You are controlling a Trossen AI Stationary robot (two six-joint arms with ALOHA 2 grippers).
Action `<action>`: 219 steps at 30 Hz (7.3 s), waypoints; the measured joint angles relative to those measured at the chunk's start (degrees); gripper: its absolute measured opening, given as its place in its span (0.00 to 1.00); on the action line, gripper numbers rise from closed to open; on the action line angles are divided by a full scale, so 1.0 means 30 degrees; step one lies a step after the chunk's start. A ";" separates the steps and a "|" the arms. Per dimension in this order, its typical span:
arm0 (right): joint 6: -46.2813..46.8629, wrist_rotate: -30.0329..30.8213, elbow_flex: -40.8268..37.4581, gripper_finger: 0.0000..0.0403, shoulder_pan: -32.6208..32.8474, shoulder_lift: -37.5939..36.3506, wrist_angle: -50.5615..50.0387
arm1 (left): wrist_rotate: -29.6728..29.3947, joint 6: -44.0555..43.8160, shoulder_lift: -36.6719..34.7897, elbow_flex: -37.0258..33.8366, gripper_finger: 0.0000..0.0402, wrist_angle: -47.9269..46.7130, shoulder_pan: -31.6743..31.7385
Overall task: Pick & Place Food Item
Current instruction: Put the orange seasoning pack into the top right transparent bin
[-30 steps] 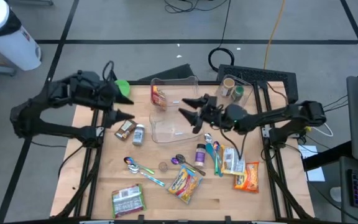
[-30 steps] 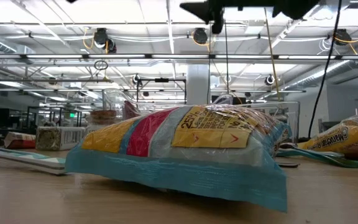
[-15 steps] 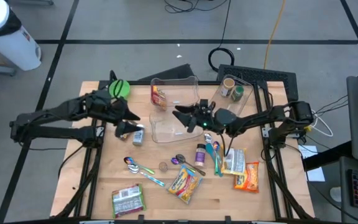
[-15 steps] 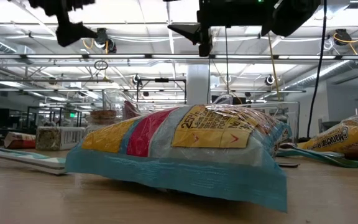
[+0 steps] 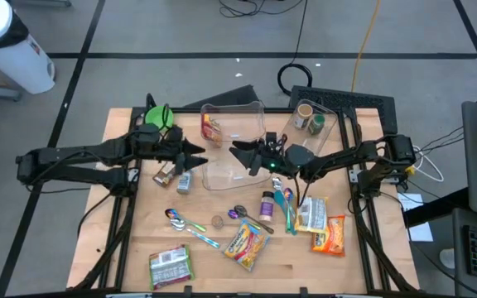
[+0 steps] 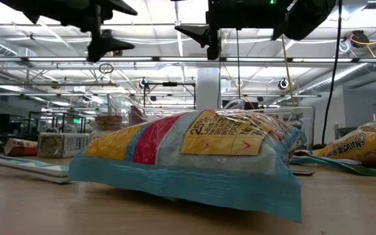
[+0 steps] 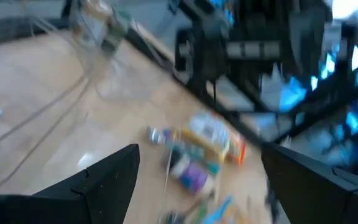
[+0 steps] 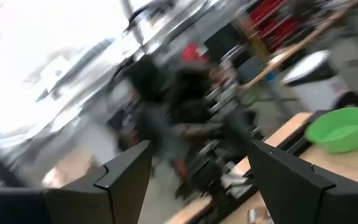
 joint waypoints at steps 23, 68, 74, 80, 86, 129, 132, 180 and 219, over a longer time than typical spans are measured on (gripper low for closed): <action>-0.6541 -0.6806 -0.0015 0.64 -0.0850 -0.7542 -1.3962 | 0.2788 0.0163 -0.1023 0.0114 0.86 -1.1857 0.3917; -0.4960 -0.6807 -0.0015 0.64 -0.0961 -0.7599 -1.4179 | 0.2349 1.0521 1.0077 0.2980 0.86 -1.9069 1.1628; -0.4975 -0.6814 -0.0015 0.64 -0.0961 -0.7599 -1.4186 | 0.1842 1.0602 1.1139 0.2980 0.86 -1.8627 1.1628; -0.5018 -0.6814 -0.0015 0.64 -0.0961 -0.7599 -1.4252 | 0.1715 1.0514 1.1682 0.2980 0.86 -1.8144 1.1628; -0.5107 -0.6814 -0.0015 0.64 -0.0961 -0.7599 -1.4505 | 0.1715 1.0543 1.2460 0.2973 0.86 -1.8156 1.1628; -0.5535 -0.6734 -0.0015 0.64 -0.0961 -0.7599 -1.5039 | 0.1441 1.0186 1.3123 0.2951 0.10 -1.8230 1.1497; -0.5535 -0.6734 -0.0015 0.64 -0.0961 -0.7599 -1.5039 | 0.0425 0.9653 1.3123 0.2958 0.03 -1.8216 1.1497; -0.4406 -0.5742 -0.0007 0.64 -0.2965 -0.7592 -0.8853 | 0.3364 0.7193 0.1060 0.6479 0.00 -1.7888 1.1497; -0.7469 -0.6842 0.8029 0.64 -0.2454 -0.2732 -1.8743 | 0.0169 0.3247 0.4481 0.7176 0.00 -0.3897 0.1341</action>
